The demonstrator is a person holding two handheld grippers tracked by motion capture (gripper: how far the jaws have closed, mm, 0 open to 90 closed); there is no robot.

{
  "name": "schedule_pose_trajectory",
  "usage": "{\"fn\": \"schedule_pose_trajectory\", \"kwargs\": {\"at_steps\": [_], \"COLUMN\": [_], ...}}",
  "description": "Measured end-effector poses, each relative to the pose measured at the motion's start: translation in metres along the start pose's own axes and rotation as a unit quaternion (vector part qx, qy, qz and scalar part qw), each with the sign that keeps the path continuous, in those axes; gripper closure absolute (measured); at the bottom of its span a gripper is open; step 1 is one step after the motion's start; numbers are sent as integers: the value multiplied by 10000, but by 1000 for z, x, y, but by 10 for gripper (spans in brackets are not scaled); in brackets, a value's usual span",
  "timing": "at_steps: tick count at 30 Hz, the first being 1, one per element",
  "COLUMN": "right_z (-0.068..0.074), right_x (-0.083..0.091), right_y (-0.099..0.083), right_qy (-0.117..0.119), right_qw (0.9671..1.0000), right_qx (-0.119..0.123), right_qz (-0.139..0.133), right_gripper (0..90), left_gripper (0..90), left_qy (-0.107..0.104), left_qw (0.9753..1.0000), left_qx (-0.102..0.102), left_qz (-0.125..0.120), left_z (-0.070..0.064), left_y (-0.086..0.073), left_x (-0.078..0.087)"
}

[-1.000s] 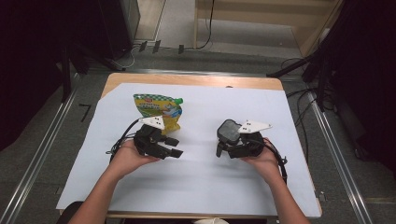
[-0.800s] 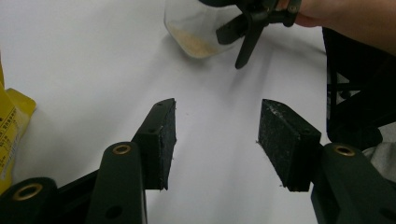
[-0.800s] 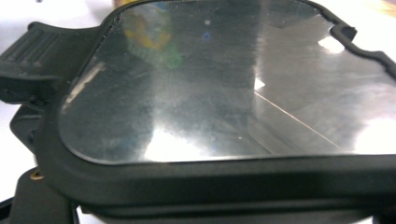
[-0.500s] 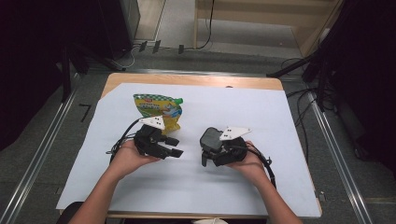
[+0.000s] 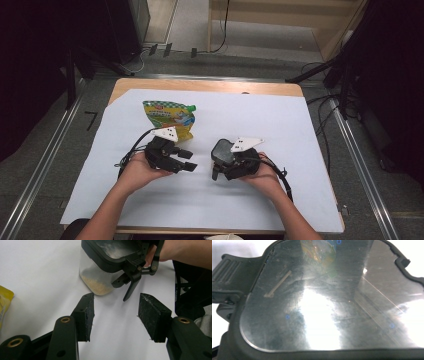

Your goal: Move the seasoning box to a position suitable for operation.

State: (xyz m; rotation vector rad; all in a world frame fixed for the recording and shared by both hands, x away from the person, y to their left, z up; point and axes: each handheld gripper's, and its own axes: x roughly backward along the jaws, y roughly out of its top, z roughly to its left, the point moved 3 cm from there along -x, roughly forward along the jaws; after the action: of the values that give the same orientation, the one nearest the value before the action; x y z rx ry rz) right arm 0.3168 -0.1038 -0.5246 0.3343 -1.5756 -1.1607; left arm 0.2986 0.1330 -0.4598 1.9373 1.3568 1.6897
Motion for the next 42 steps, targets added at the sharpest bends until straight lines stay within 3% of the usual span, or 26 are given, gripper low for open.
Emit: {"fn": "schedule_pose_trajectory", "kwargs": {"at_steps": [7,13,18,21,26,30,34,36,38,42], "right_z": [2,3,2,2,1,-5,-6,-7,-9,-9], "right_x": [2,6,14,24,46,66,82,86,88,92], "right_y": [-3,-3,-9,-13,-20,-20,-18,-15,-10,-3], "right_qy": [-54,-45,-46,-38,-148,-285,-349,-488,-587,-547], "right_qw": [9998,9998,9996,9994,9983,9974,9965,9961,9946,9935], "right_qx": [154,-78,-189,-247,-403,-597,-724,-693,-838,-996], "right_qz": [75,166,183,242,406,280,215,237,166,24], "right_gripper": [153,144,146,159,184,221,295,332,363,487], "left_gripper": [476,476,473,478,478,486,514,562,622,680], "left_qy": [-31,-48,-117,-30,-94,-130,-27,-108,-192,-204], "left_qw": [10000,9999,9999,9999,9997,9995,9998,9997,9994,9993], "left_qx": [-10,-29,123,155,218,273,104,85,110,90], "left_qz": [44,109,14,-11,22,25,174,218,271,313], "left_z": [1,1,1,1,4,5,3,4,4,3], "left_y": [0,0,1,3,6,10,16,20,23,26], "left_x": [-3,-6,-5,-6,-9,-11,-13,-14,-15,-19]}}
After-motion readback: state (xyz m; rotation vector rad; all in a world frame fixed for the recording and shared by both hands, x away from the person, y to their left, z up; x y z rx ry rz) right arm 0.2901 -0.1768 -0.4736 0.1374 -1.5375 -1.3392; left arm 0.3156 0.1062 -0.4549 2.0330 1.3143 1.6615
